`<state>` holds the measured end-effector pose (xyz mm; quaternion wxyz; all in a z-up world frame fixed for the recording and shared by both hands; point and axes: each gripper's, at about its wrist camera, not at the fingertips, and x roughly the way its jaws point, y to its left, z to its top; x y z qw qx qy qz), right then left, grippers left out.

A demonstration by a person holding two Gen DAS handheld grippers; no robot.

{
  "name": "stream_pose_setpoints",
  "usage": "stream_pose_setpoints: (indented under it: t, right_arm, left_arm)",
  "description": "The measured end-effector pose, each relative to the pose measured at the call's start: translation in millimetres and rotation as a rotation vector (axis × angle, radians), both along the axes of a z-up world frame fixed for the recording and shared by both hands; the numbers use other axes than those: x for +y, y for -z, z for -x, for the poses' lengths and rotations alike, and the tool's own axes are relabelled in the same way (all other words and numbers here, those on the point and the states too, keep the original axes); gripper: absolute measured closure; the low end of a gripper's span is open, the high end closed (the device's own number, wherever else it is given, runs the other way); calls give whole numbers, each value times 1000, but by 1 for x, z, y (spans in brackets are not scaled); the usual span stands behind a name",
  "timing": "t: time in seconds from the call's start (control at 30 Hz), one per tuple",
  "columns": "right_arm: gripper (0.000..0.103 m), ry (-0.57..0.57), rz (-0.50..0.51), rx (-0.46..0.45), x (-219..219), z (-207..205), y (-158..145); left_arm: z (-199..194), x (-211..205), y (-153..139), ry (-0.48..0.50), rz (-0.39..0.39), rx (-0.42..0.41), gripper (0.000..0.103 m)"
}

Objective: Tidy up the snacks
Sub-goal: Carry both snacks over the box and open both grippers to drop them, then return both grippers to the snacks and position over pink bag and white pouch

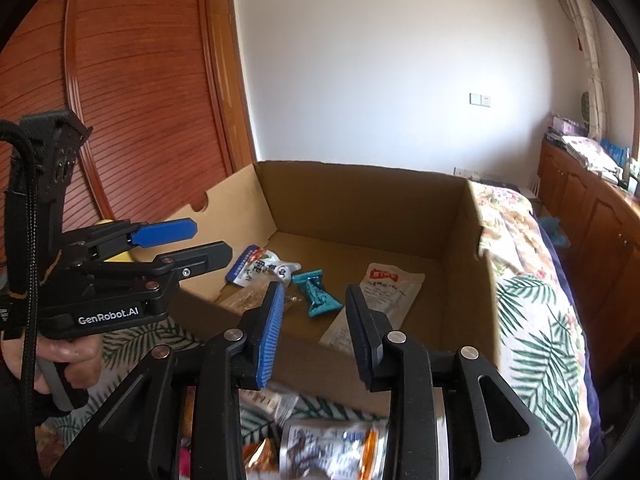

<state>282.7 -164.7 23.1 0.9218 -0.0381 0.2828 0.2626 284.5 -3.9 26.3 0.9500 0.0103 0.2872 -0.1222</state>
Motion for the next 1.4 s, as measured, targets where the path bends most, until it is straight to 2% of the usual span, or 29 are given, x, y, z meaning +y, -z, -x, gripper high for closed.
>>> stream_pose_setpoints:
  t: [0.17,0.37,0.67,1.03,1.4]
  right_arm:
    - [67,22,3,-4,-16,29,1]
    - [64,67,11,18,-38,51,10]
    - [58,103,10,72,-58,79,32]
    - [53,141,22,146,-72,103,66]
    - [40,200,1,209,-90,101,87]
  left_arm:
    - [28,2,-4,10,15,-16,33]
    - [52,-3,-3,14,4,-15,31]
    - [78,-10,19,22,-7,15,31]
    - [75,-24,65,23,15,132,31]
    - [57,-22,93,-18,30,229,31]
